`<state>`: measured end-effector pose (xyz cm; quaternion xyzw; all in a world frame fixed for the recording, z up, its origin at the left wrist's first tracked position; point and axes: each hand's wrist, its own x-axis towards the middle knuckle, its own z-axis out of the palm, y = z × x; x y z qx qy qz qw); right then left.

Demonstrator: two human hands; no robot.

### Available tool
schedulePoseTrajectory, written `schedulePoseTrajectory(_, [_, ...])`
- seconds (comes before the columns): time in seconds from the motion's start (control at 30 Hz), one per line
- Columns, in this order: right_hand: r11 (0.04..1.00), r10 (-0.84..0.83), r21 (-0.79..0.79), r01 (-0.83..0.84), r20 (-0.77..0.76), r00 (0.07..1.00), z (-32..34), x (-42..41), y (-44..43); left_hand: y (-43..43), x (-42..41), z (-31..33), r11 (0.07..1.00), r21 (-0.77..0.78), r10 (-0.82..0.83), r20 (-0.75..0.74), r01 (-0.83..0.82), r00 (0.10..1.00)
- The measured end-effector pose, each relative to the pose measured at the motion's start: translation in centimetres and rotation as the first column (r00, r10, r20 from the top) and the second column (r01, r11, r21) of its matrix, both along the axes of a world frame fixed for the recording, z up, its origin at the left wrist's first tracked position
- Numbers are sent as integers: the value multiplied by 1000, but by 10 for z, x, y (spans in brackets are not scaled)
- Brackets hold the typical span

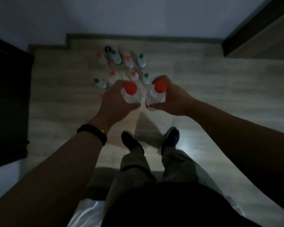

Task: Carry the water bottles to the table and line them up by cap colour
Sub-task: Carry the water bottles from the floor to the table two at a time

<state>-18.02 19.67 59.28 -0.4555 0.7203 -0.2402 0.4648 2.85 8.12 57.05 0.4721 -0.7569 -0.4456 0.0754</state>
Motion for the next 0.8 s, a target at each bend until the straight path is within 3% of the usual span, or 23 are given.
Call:
schedulePoseTrajectory(0.17, [989,-68,-130,69,10,998,111,-26,18,-2,-11,115,994,-90,-75,-84,68,994])
schedulePoseTrajectory(0.27, [973,-121,-184,140,108,987,155,-47,29,-2,-28,164,997,-11,-81,-146,80,986])
schedulePoseTrajectory(0.43, [917,-140,-337,214,229,963,222,-88,41,1,-77,244,985,-106,-160,-293,135,943])
schedulePoseTrajectory(0.63, [761,-216,-509,402,385,897,274,-138,63,26,-145,310,984,-130,-166,-436,121,884])
schedulePoseTrajectory(0.8, [642,-309,-470,606,565,765,296,-180,79,55,-209,343,987,-113,-157,-537,114,829])
